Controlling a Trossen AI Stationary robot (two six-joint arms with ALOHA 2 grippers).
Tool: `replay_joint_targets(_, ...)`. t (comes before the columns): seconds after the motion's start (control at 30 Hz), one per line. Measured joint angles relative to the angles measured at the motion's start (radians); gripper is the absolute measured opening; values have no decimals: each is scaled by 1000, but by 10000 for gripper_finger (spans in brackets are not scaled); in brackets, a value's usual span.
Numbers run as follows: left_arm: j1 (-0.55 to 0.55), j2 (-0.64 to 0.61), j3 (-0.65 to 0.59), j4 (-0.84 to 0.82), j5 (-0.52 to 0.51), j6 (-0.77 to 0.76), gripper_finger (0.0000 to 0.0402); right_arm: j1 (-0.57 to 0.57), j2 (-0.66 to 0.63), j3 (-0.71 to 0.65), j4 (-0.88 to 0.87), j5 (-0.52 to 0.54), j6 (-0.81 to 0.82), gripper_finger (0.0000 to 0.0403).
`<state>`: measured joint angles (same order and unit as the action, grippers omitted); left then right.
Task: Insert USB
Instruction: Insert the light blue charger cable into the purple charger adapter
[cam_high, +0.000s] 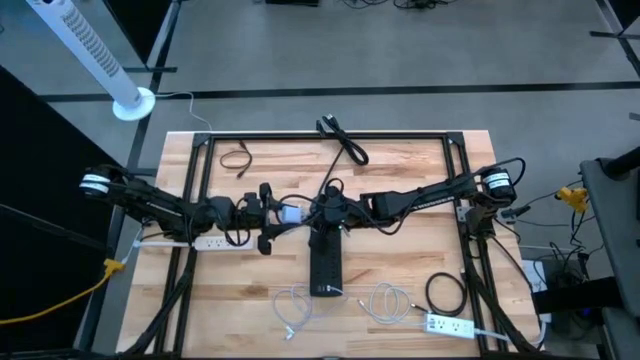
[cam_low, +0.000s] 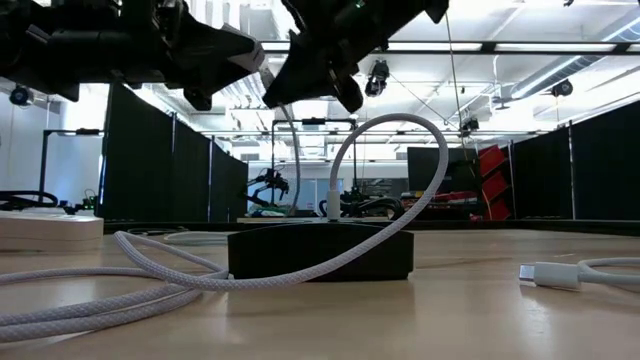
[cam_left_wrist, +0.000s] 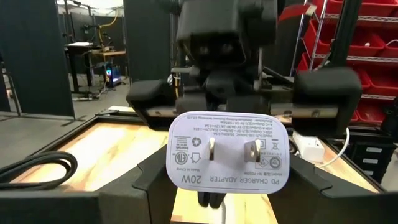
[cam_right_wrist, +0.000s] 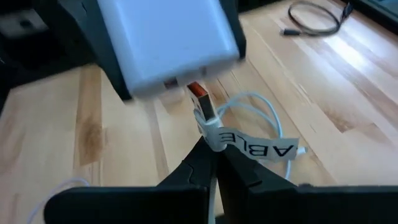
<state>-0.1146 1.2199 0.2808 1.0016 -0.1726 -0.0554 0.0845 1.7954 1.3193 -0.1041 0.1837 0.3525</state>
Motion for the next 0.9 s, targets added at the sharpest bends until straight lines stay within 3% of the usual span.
replay_joint_targets(0.9, 2, 72, 23, -61, -4, -42, 192, -3, 1, -3, -76, -8, -2, 0)
